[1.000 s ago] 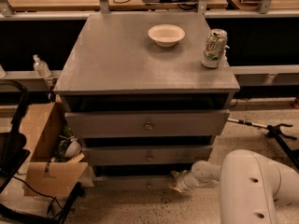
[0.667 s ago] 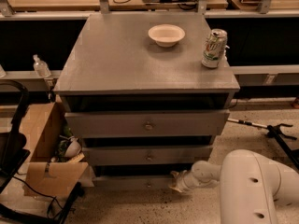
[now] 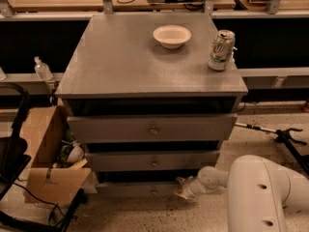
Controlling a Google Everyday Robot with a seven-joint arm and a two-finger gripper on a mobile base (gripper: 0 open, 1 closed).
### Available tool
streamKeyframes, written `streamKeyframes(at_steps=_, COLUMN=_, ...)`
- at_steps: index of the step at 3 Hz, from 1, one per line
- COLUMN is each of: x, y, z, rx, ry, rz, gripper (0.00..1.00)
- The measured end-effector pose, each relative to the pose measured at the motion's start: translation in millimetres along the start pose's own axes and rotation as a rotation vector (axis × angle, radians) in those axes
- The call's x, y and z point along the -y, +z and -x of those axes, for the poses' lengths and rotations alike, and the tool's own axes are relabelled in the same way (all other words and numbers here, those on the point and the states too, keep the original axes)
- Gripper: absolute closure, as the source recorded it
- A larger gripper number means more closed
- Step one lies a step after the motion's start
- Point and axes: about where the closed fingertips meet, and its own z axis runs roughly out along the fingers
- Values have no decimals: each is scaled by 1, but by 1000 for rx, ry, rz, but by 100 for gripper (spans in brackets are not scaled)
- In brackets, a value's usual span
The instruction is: Open bottom drawer
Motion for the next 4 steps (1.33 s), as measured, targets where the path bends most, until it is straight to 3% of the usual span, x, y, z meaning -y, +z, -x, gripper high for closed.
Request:
streamKeyframes(at_steps=2, x=-1, y=1, z=0, rx=1, ry=0, rz=2, gripper=0)
streamKeyframes(at_steps=3, x=-1, y=1, z=0, rx=1, ry=0, rz=2, gripper=0)
streamKeyframes(at_steps=4, x=-3, y=3, z=1, rx=2, ry=0, rz=7, gripper=23)
